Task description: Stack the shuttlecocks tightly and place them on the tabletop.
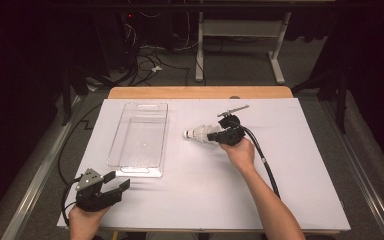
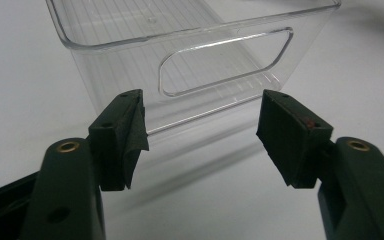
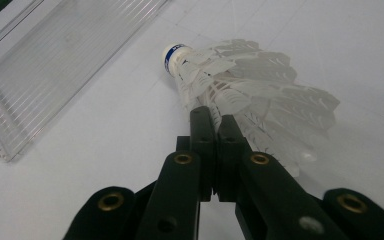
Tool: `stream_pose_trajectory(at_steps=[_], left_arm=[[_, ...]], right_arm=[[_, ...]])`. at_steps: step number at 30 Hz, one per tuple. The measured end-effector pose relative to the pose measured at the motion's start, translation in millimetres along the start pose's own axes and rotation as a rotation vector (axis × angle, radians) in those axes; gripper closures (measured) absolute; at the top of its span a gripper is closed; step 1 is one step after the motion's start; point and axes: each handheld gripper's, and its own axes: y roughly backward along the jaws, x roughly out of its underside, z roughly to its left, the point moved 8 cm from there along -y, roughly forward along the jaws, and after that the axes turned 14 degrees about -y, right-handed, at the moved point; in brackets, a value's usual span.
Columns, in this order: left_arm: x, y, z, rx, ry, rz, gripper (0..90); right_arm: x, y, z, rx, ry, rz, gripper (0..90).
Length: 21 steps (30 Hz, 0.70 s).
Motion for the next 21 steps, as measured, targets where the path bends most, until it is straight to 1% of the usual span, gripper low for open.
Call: stream_pose_trajectory(at_steps=[4,11,16,21], left_arm=[[-0.2,0.2,-0.5,0.000,0.001,-0.002,36.8],[-0.1,0.5,-0.7,0.000,0.001,-0.002,36.8],[-0.3,-0.3,-0.9,-0.001,-0.001,0.000,36.8],[-0.1,0.1,-0.6,0.000,0.001,0.000,36.8]], right_arm=[[0.1,-1.1,-2.2,0.001,-0.012,-0.004,89.7],[0.8,-1.5,-2.0,0.011,-0.005,-0.002,88.8],[2.8,-3.3,-3.2,0.033,0.008,0.012,89.1],[3.6,-4.3,-4.6,0.038,0.001,0.018,88.9]])
